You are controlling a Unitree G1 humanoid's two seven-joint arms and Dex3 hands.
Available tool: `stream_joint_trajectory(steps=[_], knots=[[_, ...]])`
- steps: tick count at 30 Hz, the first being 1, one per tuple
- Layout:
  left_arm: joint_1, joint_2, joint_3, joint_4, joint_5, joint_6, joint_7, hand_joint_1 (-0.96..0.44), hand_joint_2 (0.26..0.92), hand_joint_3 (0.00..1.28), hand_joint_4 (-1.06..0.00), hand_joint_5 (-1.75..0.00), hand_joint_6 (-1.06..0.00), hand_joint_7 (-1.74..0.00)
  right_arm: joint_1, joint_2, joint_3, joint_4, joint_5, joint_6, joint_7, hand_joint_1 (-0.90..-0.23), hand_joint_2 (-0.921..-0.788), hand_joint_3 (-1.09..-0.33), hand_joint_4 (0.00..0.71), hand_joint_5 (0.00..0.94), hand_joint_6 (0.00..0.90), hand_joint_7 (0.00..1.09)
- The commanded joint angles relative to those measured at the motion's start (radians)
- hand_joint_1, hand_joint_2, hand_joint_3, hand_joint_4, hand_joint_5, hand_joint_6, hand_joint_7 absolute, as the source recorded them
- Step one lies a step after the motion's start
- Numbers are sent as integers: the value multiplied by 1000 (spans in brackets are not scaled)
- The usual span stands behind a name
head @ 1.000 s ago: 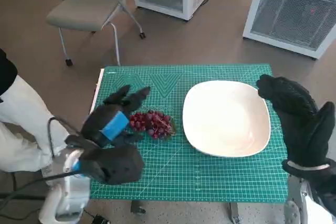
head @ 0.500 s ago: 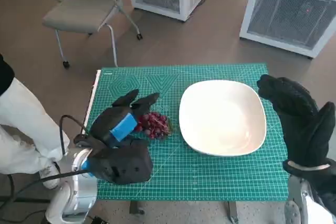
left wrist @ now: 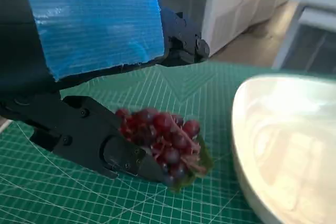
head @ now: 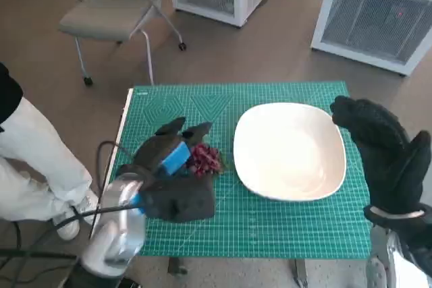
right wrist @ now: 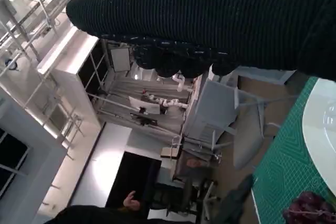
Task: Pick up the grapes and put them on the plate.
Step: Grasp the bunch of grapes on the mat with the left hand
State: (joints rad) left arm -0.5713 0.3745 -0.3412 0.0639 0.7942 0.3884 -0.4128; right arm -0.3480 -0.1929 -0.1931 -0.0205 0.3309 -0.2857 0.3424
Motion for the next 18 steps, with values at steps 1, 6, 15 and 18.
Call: stream_joint_trajectory(steps=[1, 6, 15, 18], knots=[[-95, -26, -45, 153, 28, 14, 17, -175, 745, 2, -134, 0, -327, -2, 14, 3, 0, 14, -3, 3, -4, -504, -921, -577, 355, 420, 218, 859], [-176, -49, -81, 306, 34, 29, 11, -176, 746, 1, -132, 0, -322, 0, 15, 3, 0, 13, -1, 4, -3, -504, -921, -577, 356, 419, 218, 859], [-261, -84, -116, 507, 11, 16, 31, -158, 747, 1, -130, 0, -318, -1, 17, 4, 0, 8, -1, 5, -5, -506, -921, -577, 357, 417, 218, 859], [-282, -94, -131, 560, 11, 10, 37, -157, 748, 2, -129, 0, -326, -5, 17, 4, -1, 7, -1, 7, -6, -506, -921, -577, 357, 417, 218, 859]])
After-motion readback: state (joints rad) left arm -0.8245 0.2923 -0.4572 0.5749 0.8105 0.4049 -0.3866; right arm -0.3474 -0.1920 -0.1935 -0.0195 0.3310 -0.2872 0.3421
